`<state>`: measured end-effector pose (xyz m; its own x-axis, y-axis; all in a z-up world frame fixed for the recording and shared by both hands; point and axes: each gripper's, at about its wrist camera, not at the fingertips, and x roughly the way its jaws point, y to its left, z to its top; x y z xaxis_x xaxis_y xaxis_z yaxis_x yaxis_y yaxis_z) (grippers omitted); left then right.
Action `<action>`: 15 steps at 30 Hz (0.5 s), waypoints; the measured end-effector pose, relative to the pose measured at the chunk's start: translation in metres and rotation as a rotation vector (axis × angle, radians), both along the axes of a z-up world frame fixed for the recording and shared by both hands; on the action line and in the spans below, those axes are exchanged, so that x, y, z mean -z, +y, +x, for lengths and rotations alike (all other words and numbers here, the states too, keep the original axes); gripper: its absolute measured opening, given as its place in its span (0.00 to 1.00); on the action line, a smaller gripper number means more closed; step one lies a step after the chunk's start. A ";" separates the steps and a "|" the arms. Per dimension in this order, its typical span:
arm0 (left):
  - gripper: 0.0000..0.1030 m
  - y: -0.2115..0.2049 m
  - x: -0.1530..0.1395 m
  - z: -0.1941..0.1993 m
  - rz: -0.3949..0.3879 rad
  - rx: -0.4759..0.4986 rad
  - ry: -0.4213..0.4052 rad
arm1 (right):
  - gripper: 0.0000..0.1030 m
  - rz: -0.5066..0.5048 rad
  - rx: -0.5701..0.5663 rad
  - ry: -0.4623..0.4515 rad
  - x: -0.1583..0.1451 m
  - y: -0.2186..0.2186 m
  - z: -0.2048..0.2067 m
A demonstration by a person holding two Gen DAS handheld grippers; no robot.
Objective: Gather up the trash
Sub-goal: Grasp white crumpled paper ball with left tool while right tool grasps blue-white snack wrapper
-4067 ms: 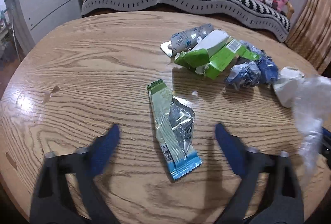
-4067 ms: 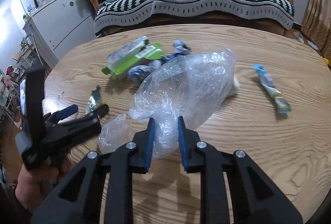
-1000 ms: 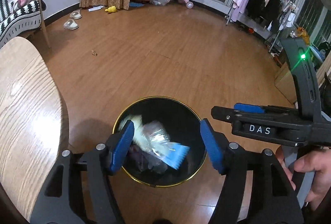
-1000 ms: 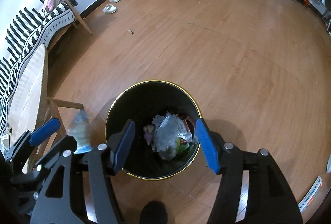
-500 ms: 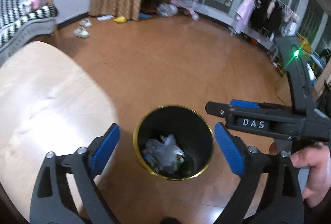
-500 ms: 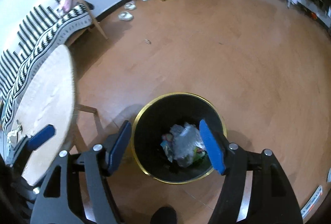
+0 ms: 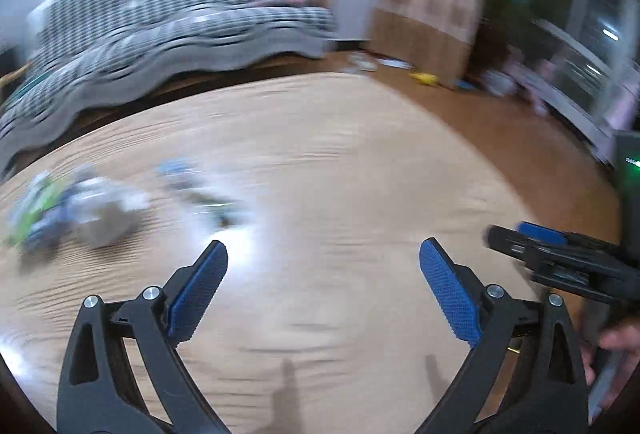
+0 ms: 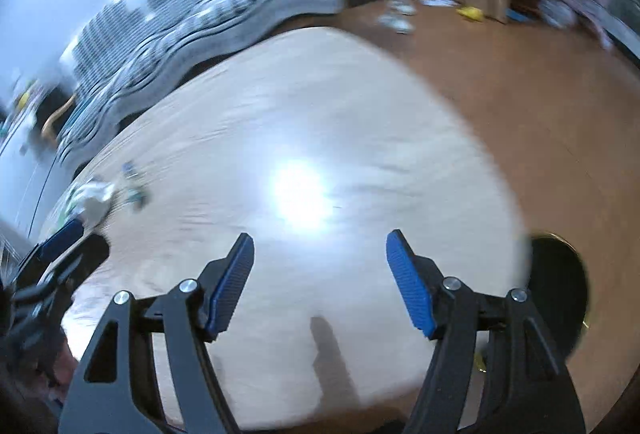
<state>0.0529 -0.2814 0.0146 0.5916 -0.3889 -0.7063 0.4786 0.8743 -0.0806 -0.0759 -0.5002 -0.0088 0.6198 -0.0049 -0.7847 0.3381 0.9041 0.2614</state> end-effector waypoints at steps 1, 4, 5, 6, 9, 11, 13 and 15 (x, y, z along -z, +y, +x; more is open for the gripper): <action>0.91 0.025 0.000 0.015 0.007 -0.068 -0.011 | 0.65 -0.008 -0.041 -0.006 -0.003 0.020 0.017; 0.91 0.071 0.002 0.051 0.046 -0.217 -0.049 | 0.65 -0.026 -0.130 -0.009 -0.009 0.070 0.056; 0.91 0.081 0.001 0.062 0.060 -0.252 -0.073 | 0.65 -0.023 -0.160 -0.008 -0.009 0.087 0.068; 0.91 0.086 0.001 0.072 0.073 -0.271 -0.094 | 0.65 -0.020 -0.172 -0.009 -0.011 0.097 0.076; 0.91 0.095 0.009 0.098 0.086 -0.277 -0.089 | 0.65 -0.028 -0.210 -0.010 -0.010 0.125 0.100; 0.91 0.097 0.017 0.112 0.084 -0.274 -0.067 | 0.65 -0.048 -0.224 0.001 -0.006 0.139 0.114; 0.91 0.096 0.023 0.125 0.093 -0.287 -0.044 | 0.65 -0.055 -0.238 0.017 0.003 0.147 0.126; 0.91 0.100 0.032 0.129 0.104 -0.297 -0.040 | 0.65 -0.058 -0.250 0.030 0.011 0.152 0.136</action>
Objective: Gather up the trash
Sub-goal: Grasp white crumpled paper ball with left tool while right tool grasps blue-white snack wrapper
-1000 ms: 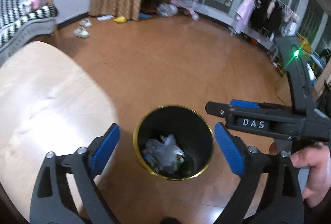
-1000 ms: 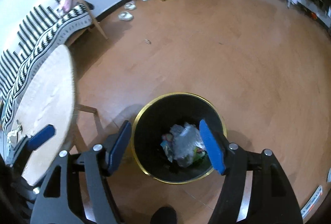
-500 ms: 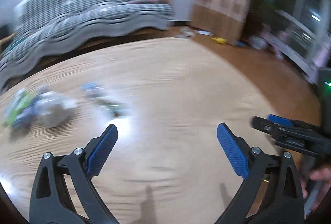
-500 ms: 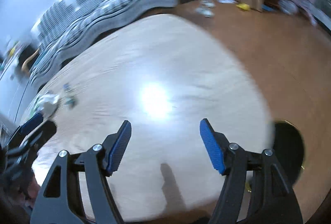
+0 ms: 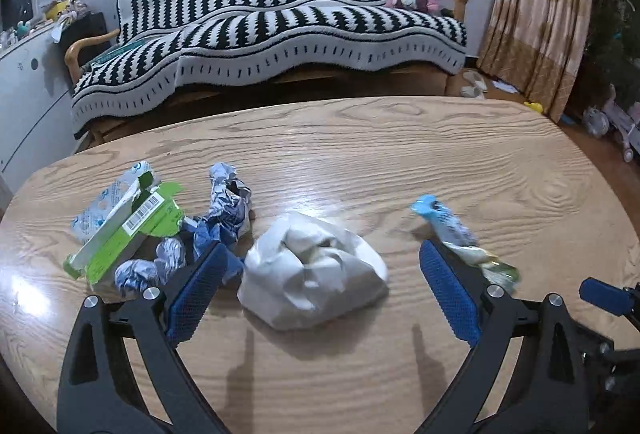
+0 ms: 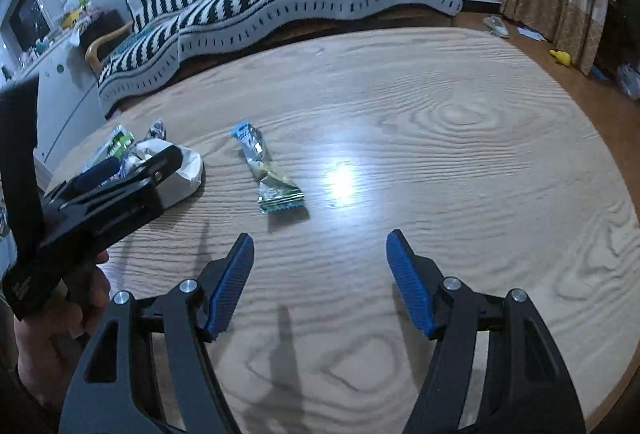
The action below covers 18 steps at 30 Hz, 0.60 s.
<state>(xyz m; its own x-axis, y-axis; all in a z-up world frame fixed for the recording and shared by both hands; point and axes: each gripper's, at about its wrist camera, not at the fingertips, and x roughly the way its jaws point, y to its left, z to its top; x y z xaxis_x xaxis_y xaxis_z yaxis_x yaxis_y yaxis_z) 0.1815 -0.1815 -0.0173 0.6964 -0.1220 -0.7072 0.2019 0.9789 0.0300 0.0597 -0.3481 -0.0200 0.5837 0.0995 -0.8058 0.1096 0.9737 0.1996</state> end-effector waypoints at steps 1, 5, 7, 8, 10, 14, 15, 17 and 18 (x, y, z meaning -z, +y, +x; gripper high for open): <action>0.91 0.002 0.005 0.008 0.004 -0.004 0.012 | 0.65 -0.007 -0.004 0.004 0.004 0.002 0.003; 0.76 0.003 0.019 0.016 0.024 0.019 0.040 | 0.65 -0.023 -0.013 0.011 0.012 0.009 0.023; 0.68 0.003 0.020 0.015 0.027 0.030 0.042 | 0.65 -0.021 -0.017 0.012 0.015 0.010 0.031; 0.66 0.002 0.018 0.014 0.016 0.040 0.050 | 0.65 -0.022 -0.019 0.014 0.016 0.011 0.035; 0.65 0.001 0.013 0.009 0.018 0.051 0.040 | 0.65 -0.021 -0.028 0.018 0.018 0.014 0.042; 0.66 0.003 -0.003 -0.005 0.039 0.068 -0.002 | 0.60 -0.064 -0.053 0.012 0.018 0.026 0.057; 0.66 0.006 -0.006 -0.008 0.036 0.067 -0.003 | 0.58 -0.070 -0.058 0.014 0.020 0.028 0.060; 0.66 0.011 -0.008 -0.012 0.031 0.061 0.001 | 0.50 -0.093 -0.059 0.012 0.022 0.032 0.065; 0.66 0.014 -0.009 -0.014 0.026 0.059 0.005 | 0.42 -0.115 -0.063 0.012 0.022 0.034 0.066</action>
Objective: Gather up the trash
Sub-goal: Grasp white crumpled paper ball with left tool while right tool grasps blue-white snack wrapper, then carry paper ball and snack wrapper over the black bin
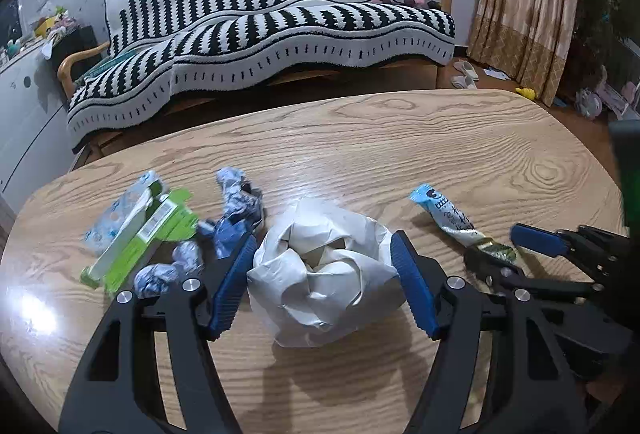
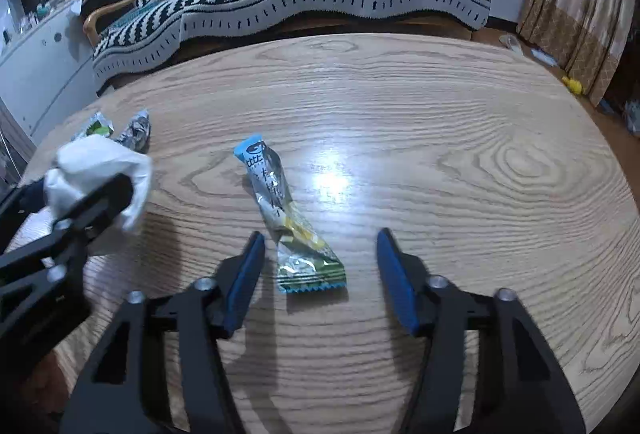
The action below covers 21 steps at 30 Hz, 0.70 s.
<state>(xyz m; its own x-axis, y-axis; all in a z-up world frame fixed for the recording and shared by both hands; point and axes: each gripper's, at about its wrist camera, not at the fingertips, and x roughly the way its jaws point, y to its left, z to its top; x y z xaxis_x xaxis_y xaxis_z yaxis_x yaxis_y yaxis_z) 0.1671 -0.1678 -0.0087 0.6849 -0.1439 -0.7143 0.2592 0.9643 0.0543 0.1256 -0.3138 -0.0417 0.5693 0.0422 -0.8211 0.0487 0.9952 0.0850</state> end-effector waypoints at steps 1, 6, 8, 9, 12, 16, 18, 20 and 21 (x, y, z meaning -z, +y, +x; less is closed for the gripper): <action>0.66 0.002 -0.001 -0.002 -0.008 -0.002 0.009 | 0.30 -0.008 -0.006 0.001 0.000 0.002 0.000; 0.66 0.002 -0.007 -0.012 -0.038 -0.001 0.030 | 0.30 0.012 -0.005 -0.013 -0.009 -0.005 -0.017; 0.66 -0.003 -0.010 -0.017 -0.046 0.011 0.034 | 0.30 0.016 0.013 -0.024 -0.016 -0.016 -0.030; 0.66 -0.007 -0.011 -0.021 -0.046 0.020 0.035 | 0.30 0.012 0.029 -0.031 -0.020 -0.026 -0.040; 0.66 -0.027 -0.015 -0.037 -0.044 0.064 0.028 | 0.30 0.004 0.074 -0.042 -0.028 -0.055 -0.071; 0.66 -0.064 -0.022 -0.065 -0.080 0.150 0.039 | 0.30 -0.022 0.167 -0.048 -0.036 -0.106 -0.124; 0.66 -0.089 -0.025 -0.082 -0.091 0.203 0.045 | 0.30 -0.037 0.231 -0.051 -0.039 -0.140 -0.156; 0.66 -0.112 -0.025 -0.098 -0.100 0.250 0.054 | 0.30 -0.039 0.283 -0.051 -0.040 -0.166 -0.182; 0.66 -0.126 -0.025 -0.107 -0.105 0.278 0.059 | 0.30 -0.036 0.321 -0.052 -0.041 -0.185 -0.201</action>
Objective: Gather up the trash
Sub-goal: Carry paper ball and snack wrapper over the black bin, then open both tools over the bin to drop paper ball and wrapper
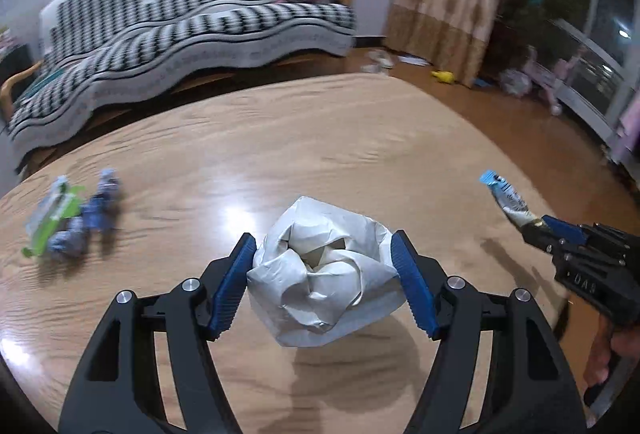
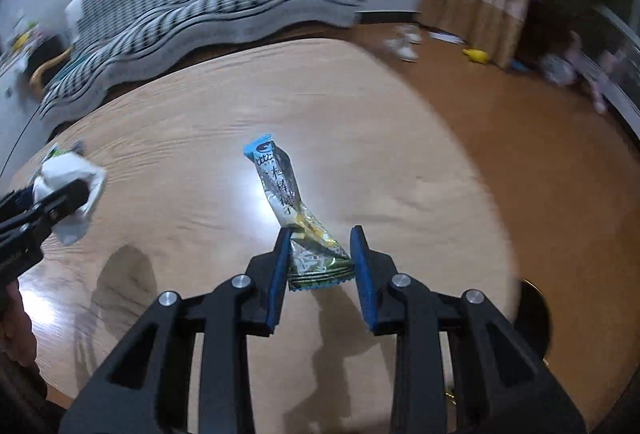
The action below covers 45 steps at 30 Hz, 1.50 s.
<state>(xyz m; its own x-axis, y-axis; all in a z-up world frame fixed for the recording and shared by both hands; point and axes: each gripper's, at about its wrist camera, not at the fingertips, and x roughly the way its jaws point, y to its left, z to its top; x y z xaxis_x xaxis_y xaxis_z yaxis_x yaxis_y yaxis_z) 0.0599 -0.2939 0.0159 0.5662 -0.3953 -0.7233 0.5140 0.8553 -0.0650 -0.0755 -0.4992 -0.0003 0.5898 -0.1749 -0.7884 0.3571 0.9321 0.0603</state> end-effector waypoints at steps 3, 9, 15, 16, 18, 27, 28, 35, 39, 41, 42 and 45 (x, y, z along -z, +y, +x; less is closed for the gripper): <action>0.66 -0.036 0.002 -0.022 0.000 0.065 0.003 | 0.30 0.004 0.085 0.000 0.000 -0.044 -0.044; 0.66 -0.111 0.004 -0.069 -0.030 0.197 0.029 | 0.30 0.033 0.242 0.007 0.009 -0.115 -0.125; 0.66 -0.177 0.015 -0.114 -0.027 0.333 0.044 | 0.30 0.072 0.352 0.041 0.026 -0.162 -0.182; 0.66 -0.187 0.018 -0.121 -0.024 0.357 0.046 | 0.30 0.080 0.366 0.050 0.031 -0.167 -0.190; 0.66 -0.202 0.022 -0.132 -0.023 0.392 0.055 | 0.30 0.104 0.393 0.071 0.041 -0.180 -0.205; 0.66 -0.237 0.034 -0.152 -0.011 0.464 0.073 | 0.30 0.191 0.429 0.146 0.074 -0.206 -0.227; 0.66 -0.239 0.034 -0.154 -0.011 0.465 0.074 | 0.30 0.199 0.432 0.146 0.075 -0.207 -0.228; 0.66 -0.247 0.036 -0.155 -0.013 0.473 0.083 | 0.30 0.223 0.433 0.152 0.078 -0.211 -0.226; 0.66 -0.249 0.036 -0.155 -0.014 0.477 0.083 | 0.30 0.224 0.432 0.155 0.079 -0.216 -0.220; 0.66 -0.251 0.036 -0.156 -0.013 0.478 0.083 | 0.30 0.226 0.431 0.156 0.079 -0.217 -0.220; 0.66 -0.251 0.036 -0.156 -0.013 0.478 0.083 | 0.30 0.226 0.431 0.156 0.079 -0.217 -0.220; 0.66 -0.251 0.036 -0.156 -0.013 0.477 0.082 | 0.30 0.229 0.432 0.156 0.079 -0.219 -0.219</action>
